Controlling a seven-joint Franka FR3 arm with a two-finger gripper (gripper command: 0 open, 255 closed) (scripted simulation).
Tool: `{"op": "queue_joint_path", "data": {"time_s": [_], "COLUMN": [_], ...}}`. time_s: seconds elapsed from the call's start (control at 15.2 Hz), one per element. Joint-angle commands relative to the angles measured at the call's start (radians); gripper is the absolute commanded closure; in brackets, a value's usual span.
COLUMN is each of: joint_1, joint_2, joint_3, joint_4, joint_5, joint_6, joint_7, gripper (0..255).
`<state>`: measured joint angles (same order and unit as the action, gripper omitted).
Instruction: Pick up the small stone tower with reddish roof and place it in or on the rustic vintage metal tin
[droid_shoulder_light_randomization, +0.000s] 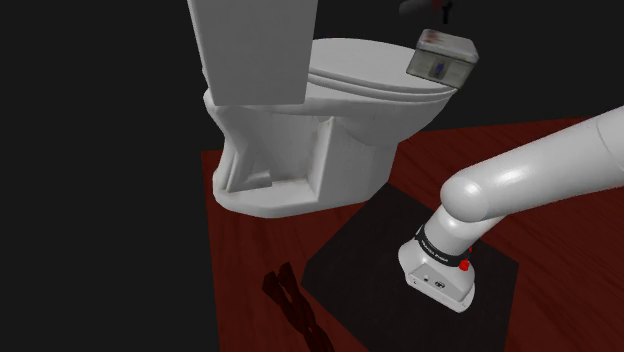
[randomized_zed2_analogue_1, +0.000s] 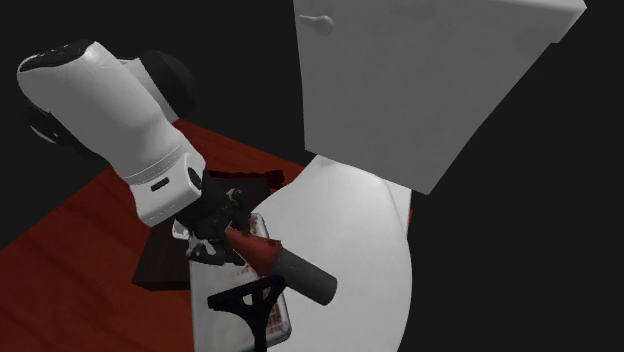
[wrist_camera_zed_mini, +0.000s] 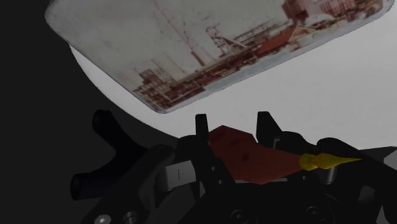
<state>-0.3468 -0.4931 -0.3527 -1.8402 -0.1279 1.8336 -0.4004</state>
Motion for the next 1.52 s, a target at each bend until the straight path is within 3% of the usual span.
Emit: {"op": "queue_joint_path", "data": {"time_s": [0.0, 0.13, 0.99, 1.45], "joint_1": [-0.011, -0.02, -0.043, -0.043], "joint_2": [-0.027, -0.049, -0.12, -0.12], "joint_3": [-0.031, -0.057, -0.063, -0.063], "joint_4": [-0.008, -0.015, -0.248, -0.248], "joint_5": [-0.005, -0.01, -0.039, -0.039], "joint_6": [-0.014, -0.024, 0.139, 0.139], "joint_7": [-0.043, -0.076, -0.067, -0.067], "gripper": [255, 255, 255, 255]}}
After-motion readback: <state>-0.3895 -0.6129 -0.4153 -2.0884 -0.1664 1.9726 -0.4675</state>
